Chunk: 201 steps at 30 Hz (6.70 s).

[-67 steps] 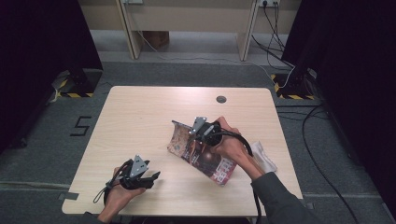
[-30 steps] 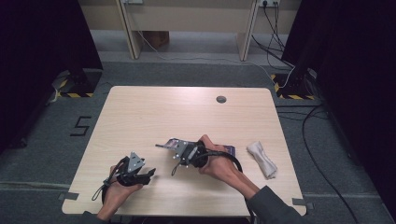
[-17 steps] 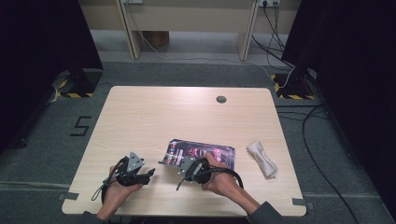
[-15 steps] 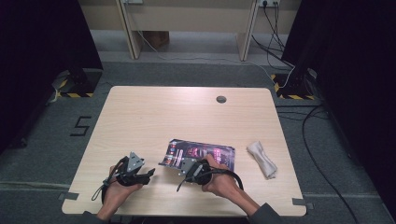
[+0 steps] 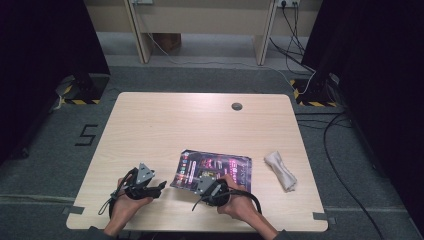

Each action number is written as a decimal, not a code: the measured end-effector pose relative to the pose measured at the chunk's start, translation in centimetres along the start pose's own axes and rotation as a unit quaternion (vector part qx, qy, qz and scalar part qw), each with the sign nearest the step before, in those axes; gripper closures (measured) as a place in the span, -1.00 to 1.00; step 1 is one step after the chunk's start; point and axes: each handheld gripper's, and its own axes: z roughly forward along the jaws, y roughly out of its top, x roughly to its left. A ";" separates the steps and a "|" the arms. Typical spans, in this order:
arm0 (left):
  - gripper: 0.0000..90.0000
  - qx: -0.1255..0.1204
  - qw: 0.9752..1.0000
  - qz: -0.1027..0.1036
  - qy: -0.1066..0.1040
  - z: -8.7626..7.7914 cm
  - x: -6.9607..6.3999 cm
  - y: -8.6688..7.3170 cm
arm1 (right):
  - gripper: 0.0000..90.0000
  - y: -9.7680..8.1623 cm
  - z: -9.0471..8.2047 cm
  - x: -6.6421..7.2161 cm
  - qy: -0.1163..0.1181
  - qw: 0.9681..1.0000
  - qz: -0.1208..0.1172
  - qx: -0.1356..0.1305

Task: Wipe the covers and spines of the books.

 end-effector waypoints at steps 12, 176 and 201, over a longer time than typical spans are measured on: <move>-0.27 -0.026 0.999 -0.022 -0.026 -0.1 -0.5 0.4 | 0.07 -2.1 0.0 0.4 0.016 0.999 0.040 -0.002; -0.29 0.014 0.986 0.036 -0.162 0.3 -8.3 0.7 | -0.44 -13.4 -5.6 -9.5 -0.122 0.923 0.356 -0.080; -0.46 -0.002 0.987 0.020 -0.157 0.3 -8.3 1.1 | 0.00 -19.3 -8.2 -11.2 -0.191 0.898 0.395 -0.026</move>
